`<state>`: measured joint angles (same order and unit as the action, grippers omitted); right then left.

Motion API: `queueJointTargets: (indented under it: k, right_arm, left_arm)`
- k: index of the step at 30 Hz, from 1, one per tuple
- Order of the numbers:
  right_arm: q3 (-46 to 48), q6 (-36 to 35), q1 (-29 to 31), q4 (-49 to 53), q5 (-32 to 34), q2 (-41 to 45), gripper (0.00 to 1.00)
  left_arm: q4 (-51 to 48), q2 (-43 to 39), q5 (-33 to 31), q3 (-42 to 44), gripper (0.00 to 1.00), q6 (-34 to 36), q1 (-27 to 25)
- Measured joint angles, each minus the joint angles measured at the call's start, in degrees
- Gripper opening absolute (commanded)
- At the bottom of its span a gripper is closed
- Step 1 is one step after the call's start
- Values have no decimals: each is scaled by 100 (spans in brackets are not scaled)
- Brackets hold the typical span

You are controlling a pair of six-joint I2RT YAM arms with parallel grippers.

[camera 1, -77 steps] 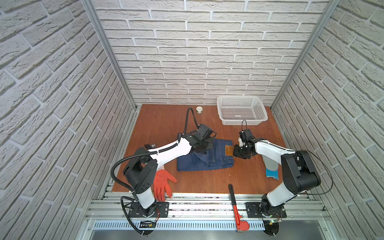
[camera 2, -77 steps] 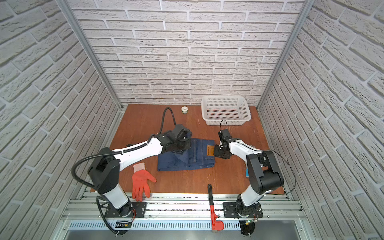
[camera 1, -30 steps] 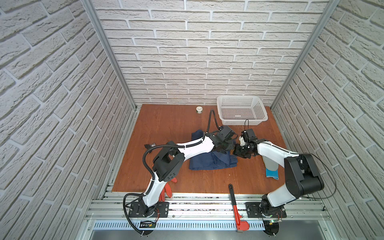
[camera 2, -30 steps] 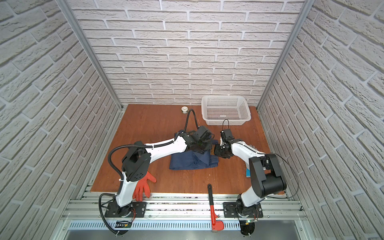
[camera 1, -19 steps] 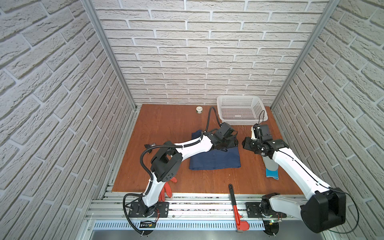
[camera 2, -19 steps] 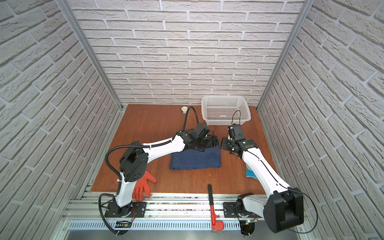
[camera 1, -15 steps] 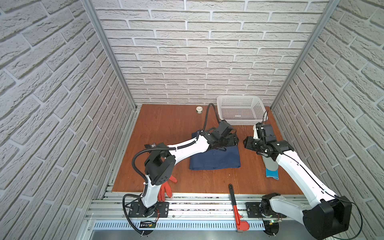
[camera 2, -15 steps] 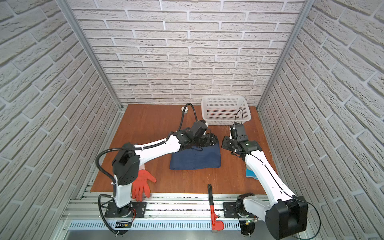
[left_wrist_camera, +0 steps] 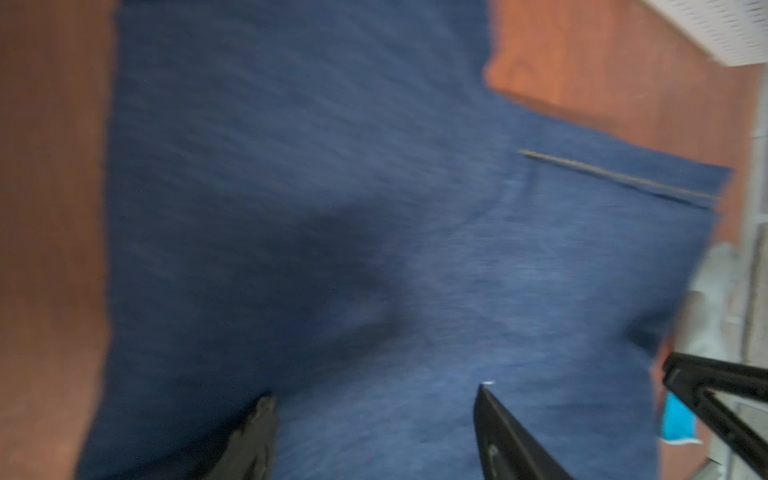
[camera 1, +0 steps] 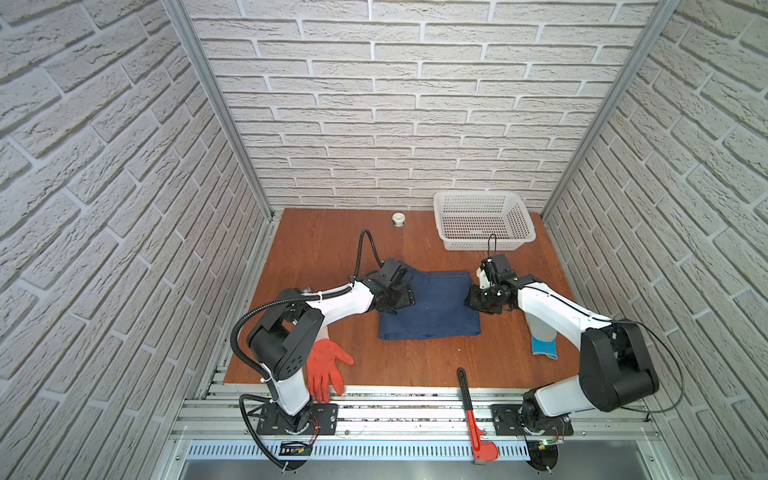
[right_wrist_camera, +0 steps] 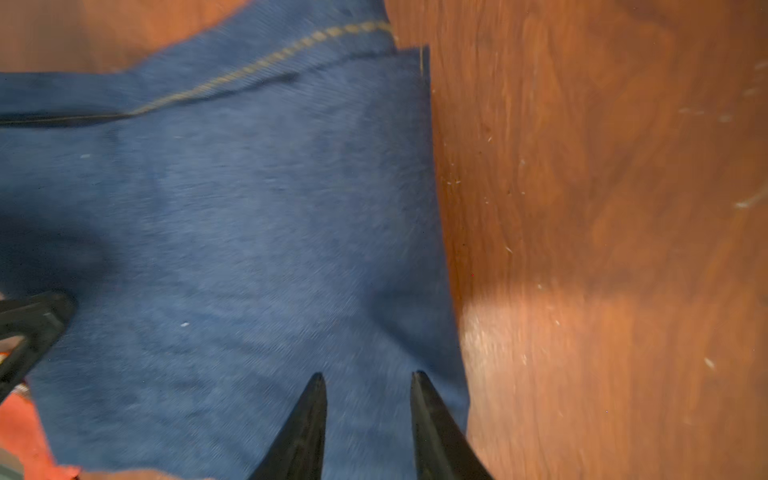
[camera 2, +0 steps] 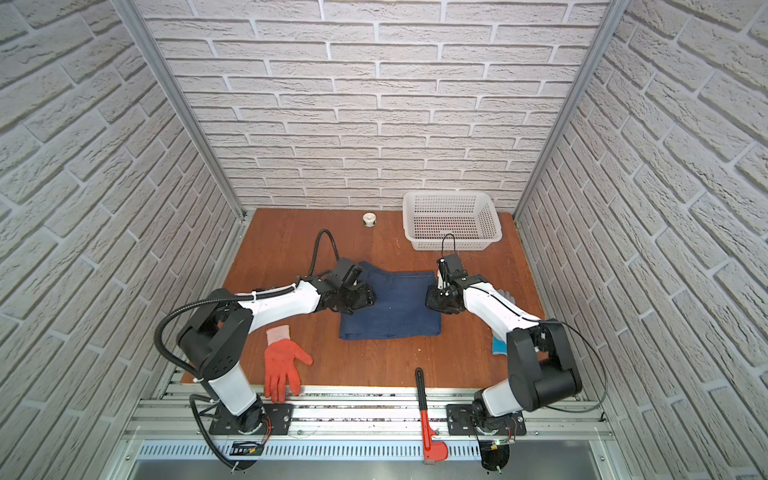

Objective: Fold and stack the trousers

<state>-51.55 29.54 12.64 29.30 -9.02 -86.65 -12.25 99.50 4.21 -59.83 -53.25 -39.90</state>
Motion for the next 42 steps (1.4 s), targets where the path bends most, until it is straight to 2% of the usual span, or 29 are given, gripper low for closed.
queueJointTargets:
  k: [6, 15, 21, 24, 30, 34, 42]
  right_arm:
    - [70, 0, 0, -317, 125, -601, 35]
    - [37, -144, 98, -221, 295, -422, 38]
    - [-612, -243, 208, 94, 317, -94, 39]
    - [-988, -260, 221, 79, 319, -155, 37]
    - [-1211, -275, 219, -68, 334, -789, 34]
    - [-1211, -284, 168, -129, 358, -1287, 32]
    - [-1204, -354, -20, -155, 654, -1523, 34]
  left_arm:
    - [144, -2, 168, 254, 75, 240, 350]
    - [-72, -334, 310, 302, 77, 599, 496]
    - [-450, -577, 184, -404, 77, 870, 522]
    - [-378, -348, 201, -841, 72, 920, 605]
    - [-197, 717, 363, -1296, 61, 918, 769]
    - [-179, 1137, 415, -1296, 62, 909, 885]
    - [-254, 1158, 361, -1309, 70, 1012, 1200]
